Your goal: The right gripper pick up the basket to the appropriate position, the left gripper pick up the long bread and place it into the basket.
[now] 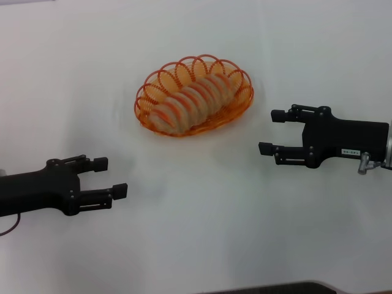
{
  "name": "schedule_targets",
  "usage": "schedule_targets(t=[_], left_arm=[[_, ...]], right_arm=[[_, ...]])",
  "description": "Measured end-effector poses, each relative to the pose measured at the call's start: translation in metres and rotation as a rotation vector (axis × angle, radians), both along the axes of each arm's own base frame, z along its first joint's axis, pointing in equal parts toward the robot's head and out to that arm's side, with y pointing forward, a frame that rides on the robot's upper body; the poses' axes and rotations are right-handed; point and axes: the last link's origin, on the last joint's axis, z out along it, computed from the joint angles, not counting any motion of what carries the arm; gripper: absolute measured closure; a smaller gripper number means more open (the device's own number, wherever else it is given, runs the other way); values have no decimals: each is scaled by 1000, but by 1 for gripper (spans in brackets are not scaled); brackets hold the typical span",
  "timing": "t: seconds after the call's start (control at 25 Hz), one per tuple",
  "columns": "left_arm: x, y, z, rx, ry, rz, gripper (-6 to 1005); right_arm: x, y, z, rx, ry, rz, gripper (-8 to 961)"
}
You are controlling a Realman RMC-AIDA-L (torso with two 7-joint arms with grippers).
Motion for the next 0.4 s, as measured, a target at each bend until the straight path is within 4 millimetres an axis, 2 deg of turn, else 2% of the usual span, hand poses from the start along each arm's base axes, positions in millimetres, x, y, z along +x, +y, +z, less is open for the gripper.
schedule_targets(t=[0.4], left_arm=[[1,2,1,1,1,-6,158]], right_arm=[[0,-1,-1,-5,3,-5,148]])
